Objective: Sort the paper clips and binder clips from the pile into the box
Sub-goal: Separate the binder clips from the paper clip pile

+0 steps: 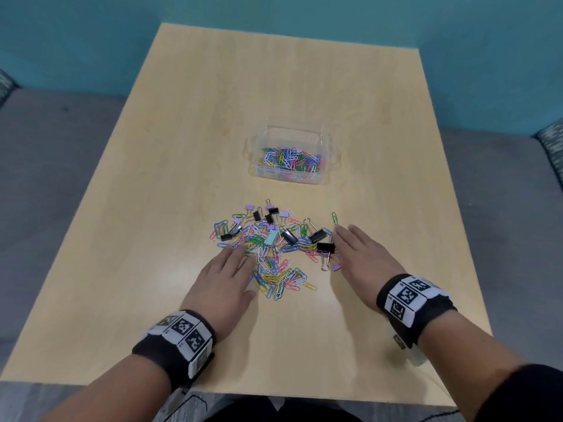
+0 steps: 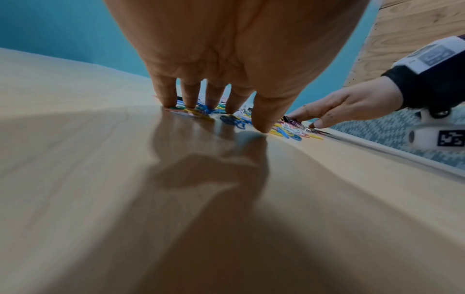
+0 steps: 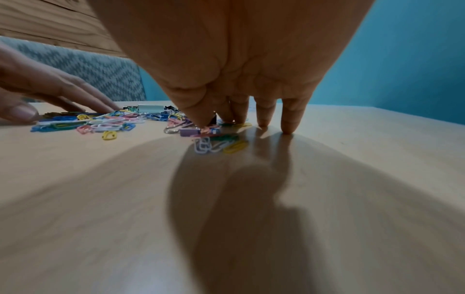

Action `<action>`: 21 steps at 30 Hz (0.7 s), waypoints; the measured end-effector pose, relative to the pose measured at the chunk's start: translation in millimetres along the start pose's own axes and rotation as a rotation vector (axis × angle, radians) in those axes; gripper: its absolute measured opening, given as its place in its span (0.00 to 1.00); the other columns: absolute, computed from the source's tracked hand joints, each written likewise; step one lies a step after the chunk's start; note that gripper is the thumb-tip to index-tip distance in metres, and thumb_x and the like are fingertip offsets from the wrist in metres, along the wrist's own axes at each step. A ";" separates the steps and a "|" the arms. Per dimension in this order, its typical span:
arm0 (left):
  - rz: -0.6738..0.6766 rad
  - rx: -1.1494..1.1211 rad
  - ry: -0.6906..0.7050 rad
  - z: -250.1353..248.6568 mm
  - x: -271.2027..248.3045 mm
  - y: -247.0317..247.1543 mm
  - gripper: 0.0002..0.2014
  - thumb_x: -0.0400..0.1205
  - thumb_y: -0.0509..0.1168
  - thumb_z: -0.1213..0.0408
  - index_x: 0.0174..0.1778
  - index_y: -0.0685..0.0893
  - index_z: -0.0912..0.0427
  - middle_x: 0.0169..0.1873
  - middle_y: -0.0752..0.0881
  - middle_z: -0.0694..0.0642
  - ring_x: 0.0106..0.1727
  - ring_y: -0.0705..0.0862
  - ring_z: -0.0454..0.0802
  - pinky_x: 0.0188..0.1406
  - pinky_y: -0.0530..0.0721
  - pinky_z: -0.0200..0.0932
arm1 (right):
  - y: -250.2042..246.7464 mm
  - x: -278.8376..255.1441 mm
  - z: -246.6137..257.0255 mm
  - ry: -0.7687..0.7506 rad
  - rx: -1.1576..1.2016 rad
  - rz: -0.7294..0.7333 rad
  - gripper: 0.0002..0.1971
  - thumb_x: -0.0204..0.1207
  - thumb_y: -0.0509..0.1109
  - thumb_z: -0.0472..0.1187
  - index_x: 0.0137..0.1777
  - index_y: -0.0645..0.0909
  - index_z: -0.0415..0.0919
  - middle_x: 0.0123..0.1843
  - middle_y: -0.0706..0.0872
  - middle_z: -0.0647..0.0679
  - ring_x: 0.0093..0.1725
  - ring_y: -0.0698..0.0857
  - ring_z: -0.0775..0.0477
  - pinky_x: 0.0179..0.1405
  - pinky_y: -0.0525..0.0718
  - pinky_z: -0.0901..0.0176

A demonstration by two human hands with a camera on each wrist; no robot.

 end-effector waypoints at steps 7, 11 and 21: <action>-0.015 -0.047 -0.033 13.0 -18.2 6.1 0.29 0.74 0.53 0.48 0.70 0.72 0.57 0.73 0.73 0.62 0.74 0.68 0.63 0.69 0.76 0.56 | 4.0 -53.1 7.1 0.204 0.195 -0.062 0.30 0.83 0.54 0.49 0.83 0.55 0.39 0.85 0.55 0.44 0.84 0.49 0.42 0.82 0.53 0.49; -0.042 -0.038 0.028 0.5 -27.7 5.9 0.29 0.73 0.55 0.48 0.66 0.79 0.61 0.67 0.79 0.63 0.70 0.70 0.60 0.69 0.74 0.52 | 10.1 -78.3 46.5 0.159 0.242 -0.022 0.33 0.79 0.52 0.50 0.82 0.56 0.38 0.84 0.57 0.42 0.84 0.53 0.40 0.82 0.56 0.50; -0.014 -0.019 0.084 -13.4 -23.6 8.2 0.31 0.74 0.58 0.49 0.72 0.73 0.59 0.74 0.73 0.61 0.74 0.70 0.65 0.65 0.79 0.57 | 4.8 -56.5 47.3 0.164 0.138 -0.064 0.32 0.74 0.65 0.43 0.79 0.65 0.36 0.80 0.69 0.41 0.78 0.68 0.35 0.71 0.74 0.40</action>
Point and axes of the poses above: each hand's wrist, its own x-axis towards the middle knuckle, its own y-axis out of the palm, z = x × y, the point moved 4 cm from there along x, towards the middle knuckle
